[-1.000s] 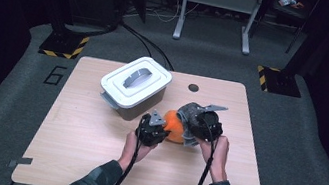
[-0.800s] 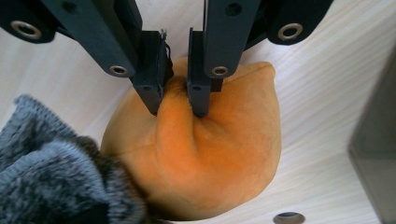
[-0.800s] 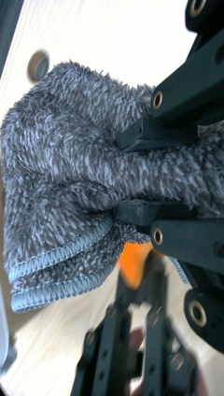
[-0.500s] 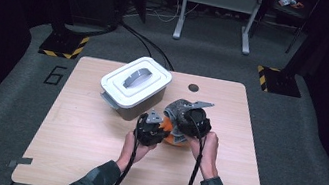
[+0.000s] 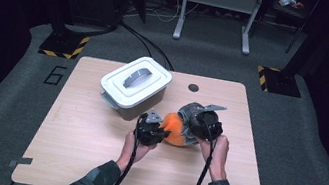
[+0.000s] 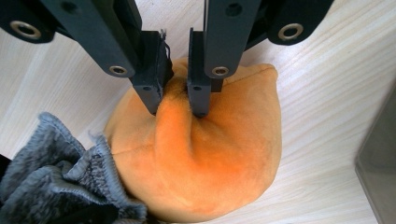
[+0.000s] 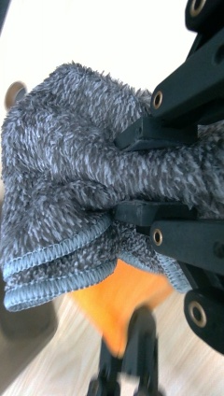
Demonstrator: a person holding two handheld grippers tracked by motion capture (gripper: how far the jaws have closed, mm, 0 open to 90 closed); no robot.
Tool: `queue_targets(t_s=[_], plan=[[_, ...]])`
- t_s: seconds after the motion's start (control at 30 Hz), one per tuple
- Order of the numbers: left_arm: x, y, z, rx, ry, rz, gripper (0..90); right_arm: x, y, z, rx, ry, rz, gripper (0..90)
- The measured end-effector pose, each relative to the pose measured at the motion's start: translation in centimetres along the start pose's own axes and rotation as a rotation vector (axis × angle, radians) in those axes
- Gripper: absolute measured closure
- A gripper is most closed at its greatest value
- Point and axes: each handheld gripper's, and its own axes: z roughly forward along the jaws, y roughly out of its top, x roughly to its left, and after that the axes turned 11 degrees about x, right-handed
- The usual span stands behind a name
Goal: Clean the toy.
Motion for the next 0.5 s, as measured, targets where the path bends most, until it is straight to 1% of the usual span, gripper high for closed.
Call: queue_targets(t_s=[0.07, 0.13, 0.27, 0.3, 0.33, 0.4, 0.43, 0.5], plan=[[0.0, 0.0, 0.0, -0.003, -0.006, -0.005, 79.9, -0.6, -0.4, 0.2, 0.007, -0.005, 0.013, 69.1], [0.0, 0.0, 0.0, -0.002, -0.006, -0.005, 79.9, -1.2, -0.7, 0.4, 0.017, -0.001, 0.041, 69.1], [0.0, 0.0, 0.1, -0.003, -0.008, -0.006, 79.7, -2.4, -1.4, 1.1, 0.040, -0.002, 0.071, 69.1], [0.0, 0.0, 0.1, -0.004, -0.010, -0.011, 79.7, -2.6, -1.5, 1.2, 0.044, -0.005, 0.082, 69.2], [0.0, 0.0, 0.1, -0.003, -0.009, -0.008, 79.7, -2.8, -1.7, 1.4, 0.048, -0.016, 0.082, 69.2], [0.1, 0.0, 0.1, -0.007, -0.009, -0.010, 79.6, -3.2, -2.0, 2.0, 0.069, -0.026, 0.097, 69.2], [0.1, 0.0, 0.1, -0.007, -0.009, -0.010, 79.6, -3.4, -2.1, 2.2, 0.082, -0.023, 0.104, 69.2], [0.1, 0.0, 0.1, -0.009, -0.007, -0.009, 79.6, -3.7, -2.4, 2.9, 0.112, -0.027, 0.132, 69.2]])
